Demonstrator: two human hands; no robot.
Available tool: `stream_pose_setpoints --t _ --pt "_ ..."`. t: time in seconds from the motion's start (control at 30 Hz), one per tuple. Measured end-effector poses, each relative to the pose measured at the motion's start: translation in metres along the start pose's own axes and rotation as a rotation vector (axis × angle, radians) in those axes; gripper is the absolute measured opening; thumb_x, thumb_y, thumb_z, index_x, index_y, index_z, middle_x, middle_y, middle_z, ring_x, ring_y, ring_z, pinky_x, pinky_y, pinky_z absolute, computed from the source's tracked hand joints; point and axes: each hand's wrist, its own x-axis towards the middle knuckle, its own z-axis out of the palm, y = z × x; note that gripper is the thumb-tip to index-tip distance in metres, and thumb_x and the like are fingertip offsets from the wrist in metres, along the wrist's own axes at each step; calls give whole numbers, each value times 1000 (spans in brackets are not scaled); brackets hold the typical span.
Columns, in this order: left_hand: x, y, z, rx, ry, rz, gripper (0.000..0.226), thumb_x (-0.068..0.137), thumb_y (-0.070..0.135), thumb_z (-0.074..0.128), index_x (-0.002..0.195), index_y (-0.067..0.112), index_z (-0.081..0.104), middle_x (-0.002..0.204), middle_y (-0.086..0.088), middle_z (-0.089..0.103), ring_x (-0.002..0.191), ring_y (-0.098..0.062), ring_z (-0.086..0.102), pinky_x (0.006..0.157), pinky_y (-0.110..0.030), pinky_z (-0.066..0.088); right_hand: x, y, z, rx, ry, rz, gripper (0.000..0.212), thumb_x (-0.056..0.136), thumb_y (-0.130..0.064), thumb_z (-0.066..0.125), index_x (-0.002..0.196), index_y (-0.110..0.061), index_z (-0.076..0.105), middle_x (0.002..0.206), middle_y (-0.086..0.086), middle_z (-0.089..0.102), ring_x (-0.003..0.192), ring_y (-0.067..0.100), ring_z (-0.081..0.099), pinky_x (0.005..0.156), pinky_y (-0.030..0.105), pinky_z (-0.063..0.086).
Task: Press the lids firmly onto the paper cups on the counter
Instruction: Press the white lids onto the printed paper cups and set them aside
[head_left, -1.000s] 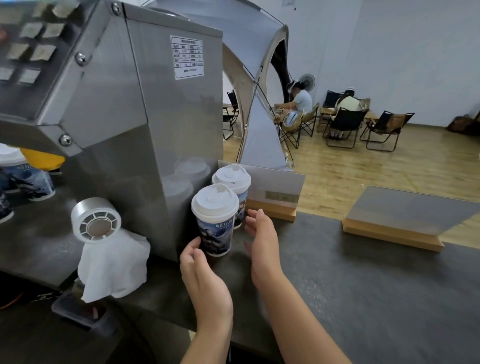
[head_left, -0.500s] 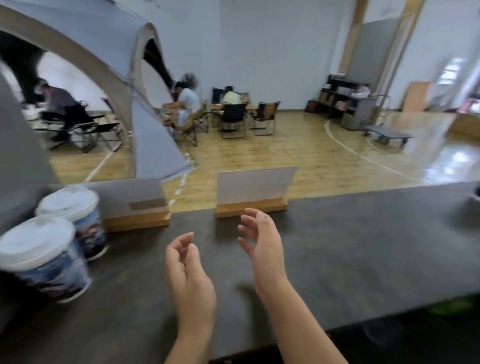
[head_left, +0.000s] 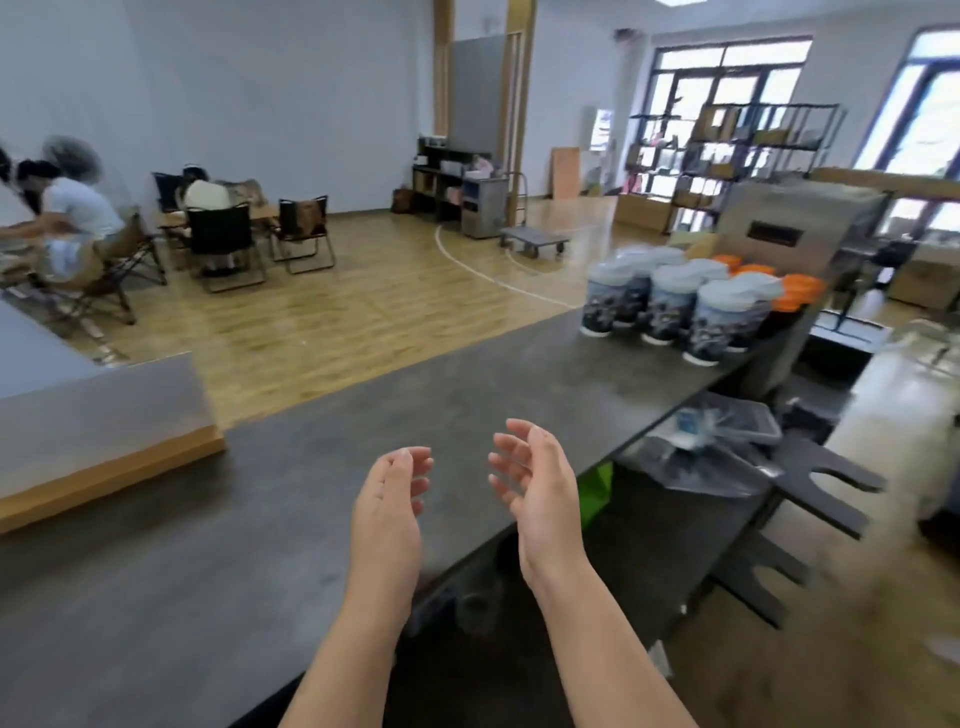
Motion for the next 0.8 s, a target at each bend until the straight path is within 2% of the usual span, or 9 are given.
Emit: stream_pose_setpoints --t 0.2,0.37,0.53,0.73,0.8 --pt "19 -7 143 -52 -93 -100 34 108 30 37 103 21 69 109 0 69 107 -19 63 97 -37 48 77 -50 -139 -42 88 -59 28 106 -29 38 106 -24 65 110 5 67 100 19 63 94 41 50" --pt "38 1 221 -84 -112 -121 34 108 31 37 102 20 69 109 -1 70 107 -19 64 101 -39 48 123 -78 -210 -31 81 -94 29 107 -29 36 110 -24 64 112 4 66 101 18 63 94 40 50" --pt "67 3 266 -67 -108 -102 33 107 31 39 100 21 69 107 0 70 105 -18 64 98 -37 48 166 -83 -231 -45 60 -85 28 107 -29 36 112 -26 63 118 4 66 108 19 63 95 38 49" --pt "131 -5 306 -20 -174 -29 30 105 32 43 101 18 69 103 -1 70 98 -17 63 91 -33 47 246 -85 -215 -135 13 -56 24 105 -32 39 113 -30 61 120 1 63 111 18 61 100 40 48" --pt "165 -13 321 2 -187 -23 27 104 35 45 98 20 67 103 -1 69 97 -18 62 89 -33 47 280 -87 -209 -175 -5 -37 25 104 -35 40 120 -28 59 120 -1 61 112 17 59 101 40 48"
